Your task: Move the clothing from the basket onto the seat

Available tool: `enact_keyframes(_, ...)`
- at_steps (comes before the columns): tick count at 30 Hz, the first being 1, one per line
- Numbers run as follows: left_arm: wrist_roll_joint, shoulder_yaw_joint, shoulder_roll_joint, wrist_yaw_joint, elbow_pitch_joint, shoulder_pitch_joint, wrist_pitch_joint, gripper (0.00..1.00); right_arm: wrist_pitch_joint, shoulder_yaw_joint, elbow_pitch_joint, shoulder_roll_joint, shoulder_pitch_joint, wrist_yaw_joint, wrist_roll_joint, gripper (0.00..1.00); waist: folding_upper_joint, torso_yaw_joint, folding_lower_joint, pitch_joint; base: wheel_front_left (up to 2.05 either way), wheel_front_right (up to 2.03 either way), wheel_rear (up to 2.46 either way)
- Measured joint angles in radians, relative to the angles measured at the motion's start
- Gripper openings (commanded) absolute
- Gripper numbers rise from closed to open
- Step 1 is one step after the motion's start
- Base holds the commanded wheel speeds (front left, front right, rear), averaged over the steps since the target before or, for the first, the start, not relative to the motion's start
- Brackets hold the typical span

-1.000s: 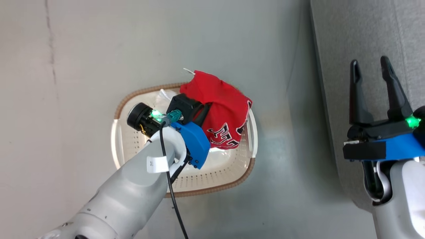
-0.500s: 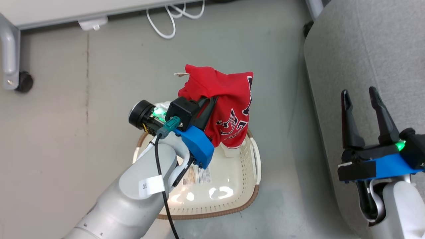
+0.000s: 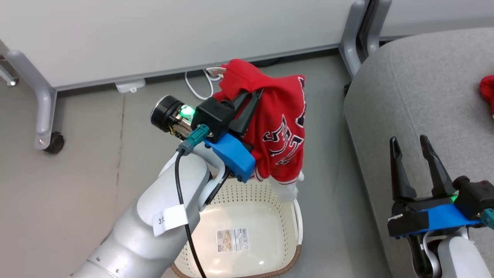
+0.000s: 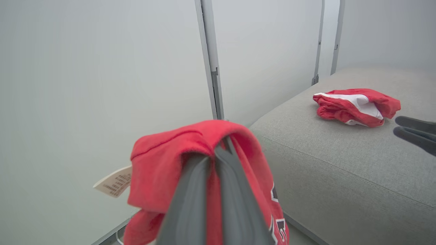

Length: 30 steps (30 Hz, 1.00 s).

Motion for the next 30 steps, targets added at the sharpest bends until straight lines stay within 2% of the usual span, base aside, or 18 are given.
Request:
enact_keyframes(10, 0.008, -0.010, -0.016, -0.012, -0.044, -0.042, 0.000, 0.00, 0.000, -0.017, 0.003, 0.010, 0.048, 0.000, -0.008, 1.00, 0.0000, 0.009, 0.0000, -0.067, 0.00, 0.00, 0.00)
enact_keyframes(22, 0.000, -0.033, -0.016, -0.017, -0.052, -0.045, 0.000, 0.00, 0.000, -0.007, -0.002, 0.014, 0.058, 0.000, -0.016, 1.00, 0.0000, 0.017, 0.0001, -0.090, 0.00, 0.00, 0.00)
enact_keyframes(30, -0.002, -0.036, -0.016, -0.018, -0.053, -0.043, 0.000, 0.00, 0.000, 0.094, -0.015, -0.022, 0.007, 0.000, -0.026, 1.00, 0.0000, 0.019, 0.0001, -0.084, 0.00, 0.00, 0.00)
